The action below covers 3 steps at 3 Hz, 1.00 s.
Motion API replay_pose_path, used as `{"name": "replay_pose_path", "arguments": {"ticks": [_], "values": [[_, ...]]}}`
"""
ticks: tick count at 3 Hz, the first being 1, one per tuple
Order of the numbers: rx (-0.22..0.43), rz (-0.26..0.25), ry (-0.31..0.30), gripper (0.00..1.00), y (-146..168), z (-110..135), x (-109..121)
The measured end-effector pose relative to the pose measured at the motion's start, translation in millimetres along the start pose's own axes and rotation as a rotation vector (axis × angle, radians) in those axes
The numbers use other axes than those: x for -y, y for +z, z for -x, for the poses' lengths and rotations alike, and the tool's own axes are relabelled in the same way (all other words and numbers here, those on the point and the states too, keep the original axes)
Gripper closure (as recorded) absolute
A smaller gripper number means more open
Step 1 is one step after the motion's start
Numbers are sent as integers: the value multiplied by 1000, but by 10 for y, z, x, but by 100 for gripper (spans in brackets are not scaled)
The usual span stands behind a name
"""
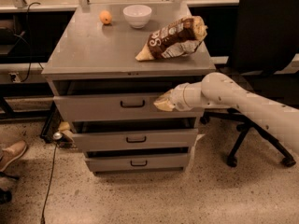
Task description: Close top drawer
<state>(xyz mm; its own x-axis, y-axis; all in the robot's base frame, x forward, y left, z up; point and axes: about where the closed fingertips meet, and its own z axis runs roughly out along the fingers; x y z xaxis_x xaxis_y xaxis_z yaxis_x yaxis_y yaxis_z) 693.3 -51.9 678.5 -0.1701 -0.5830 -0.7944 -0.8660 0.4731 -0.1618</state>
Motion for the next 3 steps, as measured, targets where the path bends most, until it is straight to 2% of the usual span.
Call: {"name": "replay_pose_path", "arguments": {"ticks": [1, 2, 3], "values": [[3, -2, -2, 100, -5, 10, 2], [-1, -12, 19, 100, -320, -148, -173], [-2, -40, 89, 100, -915, -446, -580]]}}
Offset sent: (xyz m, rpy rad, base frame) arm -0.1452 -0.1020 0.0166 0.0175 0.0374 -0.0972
